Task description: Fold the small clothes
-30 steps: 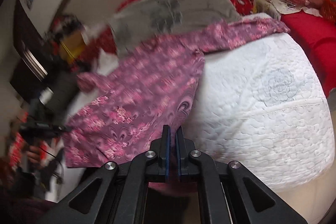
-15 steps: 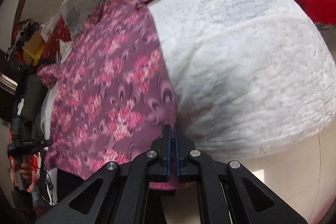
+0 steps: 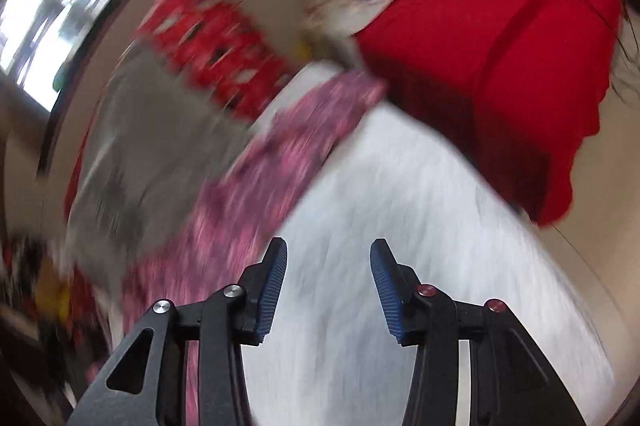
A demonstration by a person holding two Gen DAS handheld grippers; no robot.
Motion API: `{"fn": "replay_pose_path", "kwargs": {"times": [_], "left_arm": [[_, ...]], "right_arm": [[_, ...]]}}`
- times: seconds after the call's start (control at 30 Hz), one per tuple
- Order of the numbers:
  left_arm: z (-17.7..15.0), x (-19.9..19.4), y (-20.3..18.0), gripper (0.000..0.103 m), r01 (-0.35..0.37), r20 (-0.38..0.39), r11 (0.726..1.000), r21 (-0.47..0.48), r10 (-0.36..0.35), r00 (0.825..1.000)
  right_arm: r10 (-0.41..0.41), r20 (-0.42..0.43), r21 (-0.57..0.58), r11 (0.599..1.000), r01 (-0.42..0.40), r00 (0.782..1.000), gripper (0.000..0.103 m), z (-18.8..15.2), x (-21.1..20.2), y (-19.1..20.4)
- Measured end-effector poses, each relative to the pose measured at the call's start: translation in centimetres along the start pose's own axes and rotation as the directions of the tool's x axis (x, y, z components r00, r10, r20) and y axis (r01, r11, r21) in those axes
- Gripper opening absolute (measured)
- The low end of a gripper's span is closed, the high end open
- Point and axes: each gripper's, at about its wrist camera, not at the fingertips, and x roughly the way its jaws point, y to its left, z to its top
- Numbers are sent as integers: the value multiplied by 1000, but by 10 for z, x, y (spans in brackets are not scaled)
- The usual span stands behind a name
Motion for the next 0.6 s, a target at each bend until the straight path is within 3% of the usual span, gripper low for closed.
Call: {"fn": "replay_pose_path", "kwargs": {"times": [0.17,0.23,0.37,0.4,0.47,0.5,0.6], "left_arm": [[35,38,-12,58,8,-10,999,-36,-8,1000],[41,42,-12,58,25,-9,999,-42,-25,1000],[47,52,-14,58,38,-16,998,-42,-38,999],[49,54,-15,58,30,-17,999,-40,-30,999],[56,53,-12,58,19,-1,999,-46,-19,1000],[60,52,-10,58,17,11,998,-52,-17,1000],[68,49,-3,58,11,38,998,-67,-9,999]], "right_arm": [[9,39,157,987,-15,999,48,52,70,-11],[0,52,183,983,-9,999,54,62,92,-10],[-3,109,173,985,-16,994,55,74,120,-1],[-2,122,152,988,-16,993,53,75,121,2],[0,129,131,991,-17,992,15,79,116,4],[13,134,118,993,-29,991,8,84,112,3],[31,235,71,996,-49,972,8,94,78,2]]}}
